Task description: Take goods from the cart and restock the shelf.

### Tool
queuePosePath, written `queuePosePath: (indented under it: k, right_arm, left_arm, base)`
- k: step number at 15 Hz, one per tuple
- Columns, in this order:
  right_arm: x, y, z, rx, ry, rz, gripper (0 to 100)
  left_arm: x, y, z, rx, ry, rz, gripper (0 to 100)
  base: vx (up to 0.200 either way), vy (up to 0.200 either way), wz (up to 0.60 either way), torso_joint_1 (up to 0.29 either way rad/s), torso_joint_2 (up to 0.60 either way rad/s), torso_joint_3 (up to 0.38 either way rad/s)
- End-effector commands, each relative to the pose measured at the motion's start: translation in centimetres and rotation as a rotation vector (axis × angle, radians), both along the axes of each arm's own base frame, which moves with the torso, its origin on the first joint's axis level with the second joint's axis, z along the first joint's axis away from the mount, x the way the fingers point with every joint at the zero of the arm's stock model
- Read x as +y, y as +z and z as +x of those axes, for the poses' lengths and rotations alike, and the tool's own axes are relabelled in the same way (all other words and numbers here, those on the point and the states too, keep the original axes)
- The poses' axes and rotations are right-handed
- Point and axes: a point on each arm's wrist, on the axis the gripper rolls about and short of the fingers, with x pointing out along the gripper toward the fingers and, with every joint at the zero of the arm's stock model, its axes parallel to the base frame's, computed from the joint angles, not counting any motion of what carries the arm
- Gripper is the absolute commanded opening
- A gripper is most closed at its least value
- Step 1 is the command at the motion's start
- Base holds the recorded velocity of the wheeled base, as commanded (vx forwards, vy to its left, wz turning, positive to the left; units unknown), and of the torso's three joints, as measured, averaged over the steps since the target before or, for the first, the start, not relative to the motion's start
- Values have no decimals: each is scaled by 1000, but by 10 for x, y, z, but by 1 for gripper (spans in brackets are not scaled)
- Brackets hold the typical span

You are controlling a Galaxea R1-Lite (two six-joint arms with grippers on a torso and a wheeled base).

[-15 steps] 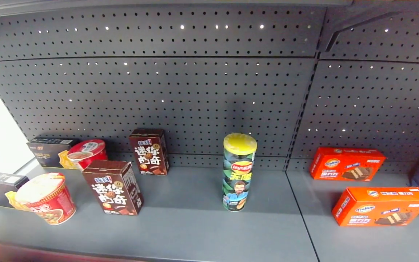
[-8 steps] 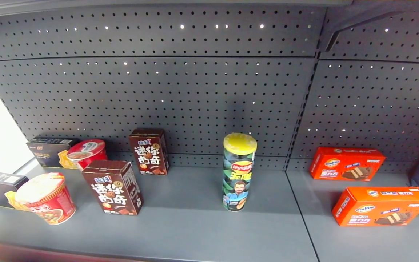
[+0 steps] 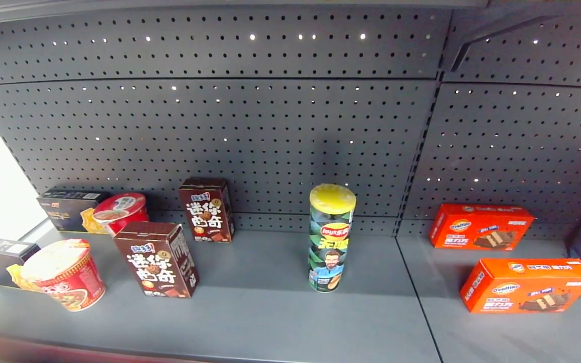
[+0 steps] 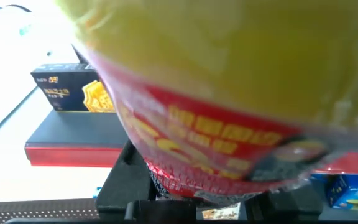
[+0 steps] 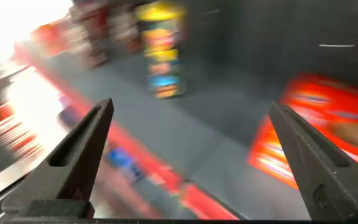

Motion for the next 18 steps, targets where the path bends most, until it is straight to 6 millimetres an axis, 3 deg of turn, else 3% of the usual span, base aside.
queuePosePath:
  k: [1, 4, 9, 15, 18]
  right_arm:
    - [23, -6, 25, 125, 126, -74, 100]
    - [43, -7, 54, 176, 133, -105, 100]
    - [89, -18, 145, 157, 221, -91, 100]
    - [99, -49, 224, 143, 461, -81, 100]
    - [109, -63, 245, 156, 512, -69, 100]
  left_arm:
    - [0, 0, 0, 1, -2, -2, 0]
    - [1, -1, 2, 14, -46, 0, 0]
    - [2, 2, 5, 22, -117, 2, 0]
    - [2, 3, 5, 22, -143, 4, 0]
    - [2, 4, 5, 20, -143, 7, 0]
  base:
    - [0, 0, 0, 0, 0, 0]
    - [0, 0, 0, 0, 0, 0]
    - [0, 0, 0, 0, 0, 0]
    - [0, 0, 0, 0, 0, 0]
    - [0, 0, 0, 0, 0, 0]
